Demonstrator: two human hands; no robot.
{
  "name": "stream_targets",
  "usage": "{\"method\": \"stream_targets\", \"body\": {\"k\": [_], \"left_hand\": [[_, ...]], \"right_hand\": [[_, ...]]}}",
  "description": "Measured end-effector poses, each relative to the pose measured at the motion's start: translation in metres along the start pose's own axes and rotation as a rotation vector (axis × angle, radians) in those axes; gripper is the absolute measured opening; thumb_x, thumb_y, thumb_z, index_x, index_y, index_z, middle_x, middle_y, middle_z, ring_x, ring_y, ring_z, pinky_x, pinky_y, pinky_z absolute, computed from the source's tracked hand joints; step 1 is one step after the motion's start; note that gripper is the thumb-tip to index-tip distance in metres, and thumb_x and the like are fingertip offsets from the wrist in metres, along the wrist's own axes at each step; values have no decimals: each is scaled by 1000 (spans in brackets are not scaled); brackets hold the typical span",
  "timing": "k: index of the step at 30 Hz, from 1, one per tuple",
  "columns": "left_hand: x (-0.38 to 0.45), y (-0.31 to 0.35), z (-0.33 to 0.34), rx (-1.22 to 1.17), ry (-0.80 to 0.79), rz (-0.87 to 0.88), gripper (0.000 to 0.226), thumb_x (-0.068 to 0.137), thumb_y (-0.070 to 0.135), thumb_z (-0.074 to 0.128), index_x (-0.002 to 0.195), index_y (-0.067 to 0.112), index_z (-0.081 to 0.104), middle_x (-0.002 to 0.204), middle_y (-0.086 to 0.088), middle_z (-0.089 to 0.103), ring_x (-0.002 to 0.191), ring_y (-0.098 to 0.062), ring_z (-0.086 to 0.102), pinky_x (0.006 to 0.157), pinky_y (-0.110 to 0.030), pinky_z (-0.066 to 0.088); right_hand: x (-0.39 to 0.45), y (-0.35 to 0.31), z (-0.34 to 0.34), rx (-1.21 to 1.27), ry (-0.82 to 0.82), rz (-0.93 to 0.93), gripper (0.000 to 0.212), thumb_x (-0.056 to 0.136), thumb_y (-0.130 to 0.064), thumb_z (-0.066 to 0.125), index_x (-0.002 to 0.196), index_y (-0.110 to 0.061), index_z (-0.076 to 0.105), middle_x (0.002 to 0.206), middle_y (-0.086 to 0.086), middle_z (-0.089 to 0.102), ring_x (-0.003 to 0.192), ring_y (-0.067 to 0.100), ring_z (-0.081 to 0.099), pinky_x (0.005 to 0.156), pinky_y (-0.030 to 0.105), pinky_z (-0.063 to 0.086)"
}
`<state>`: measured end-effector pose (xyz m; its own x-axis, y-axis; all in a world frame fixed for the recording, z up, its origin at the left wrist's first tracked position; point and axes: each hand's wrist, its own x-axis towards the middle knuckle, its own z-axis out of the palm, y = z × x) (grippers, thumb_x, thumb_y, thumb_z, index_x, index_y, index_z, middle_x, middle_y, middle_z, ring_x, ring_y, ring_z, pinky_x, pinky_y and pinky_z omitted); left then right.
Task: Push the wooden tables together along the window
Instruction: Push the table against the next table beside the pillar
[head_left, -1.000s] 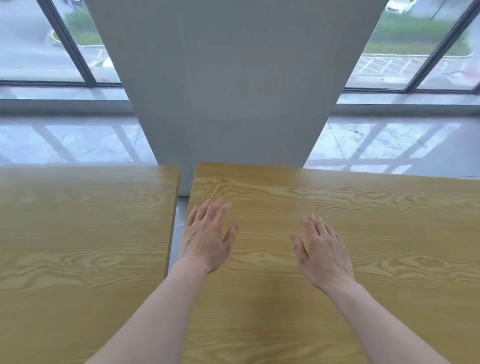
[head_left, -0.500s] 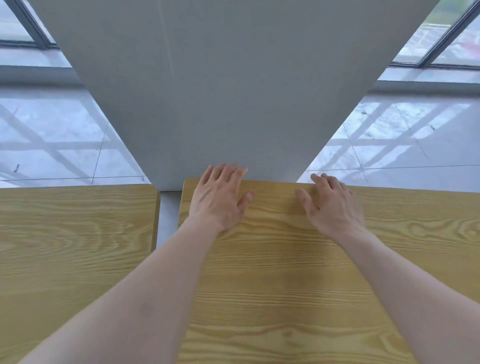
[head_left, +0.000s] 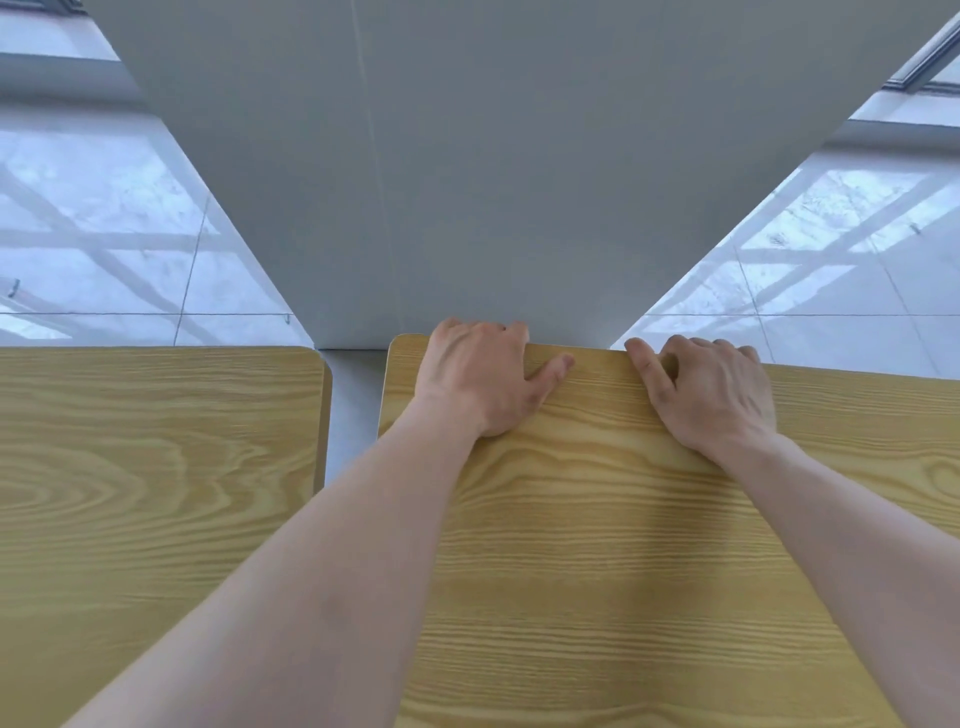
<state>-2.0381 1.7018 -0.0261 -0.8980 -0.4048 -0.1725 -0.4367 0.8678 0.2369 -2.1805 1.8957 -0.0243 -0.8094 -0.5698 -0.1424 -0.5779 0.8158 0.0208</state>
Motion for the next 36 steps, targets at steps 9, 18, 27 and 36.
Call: {"method": "stream_targets", "body": {"k": [9, 18, 27, 36], "left_hand": [[-23, -24, 1, -28, 63, -9, 59, 95, 75, 24, 83, 22, 49, 72, 7, 52, 73, -22, 49, 77, -37, 33], [-36, -41, 2, -12, 83, -56, 59, 95, 75, 23, 82, 23, 48, 71, 8, 49, 73, -22, 46, 79, -36, 32], [-49, -41, 2, 11, 164, -16, 63, 98, 68, 26, 130, 21, 55, 122, 0, 62, 116, -26, 54, 104, -38, 36], [-144, -26, 9, -28, 291, -42, 64, 99, 60, 29, 145, 19, 46, 154, -3, 45, 148, -28, 34, 126, -45, 17]], "right_hand": [[-4, -30, 1, -64, -10, -38, 71, 97, -70, 16, 77, -15, 58, 79, 3, 61, 88, 32, 55, 89, 44, 37], [-5, -49, 4, -70, 12, -71, 73, 98, -68, 17, 83, -12, 60, 87, 9, 67, 94, 36, 56, 92, 46, 38], [-40, -59, -2, 74, 75, -66, 64, 102, -56, 30, 143, -10, 49, 142, 15, 54, 141, 35, 39, 123, 46, 22], [-149, -59, -8, 156, 121, -118, 52, 103, -45, 41, 142, -12, 51, 149, 14, 50, 143, 34, 40, 118, 44, 28]]}}
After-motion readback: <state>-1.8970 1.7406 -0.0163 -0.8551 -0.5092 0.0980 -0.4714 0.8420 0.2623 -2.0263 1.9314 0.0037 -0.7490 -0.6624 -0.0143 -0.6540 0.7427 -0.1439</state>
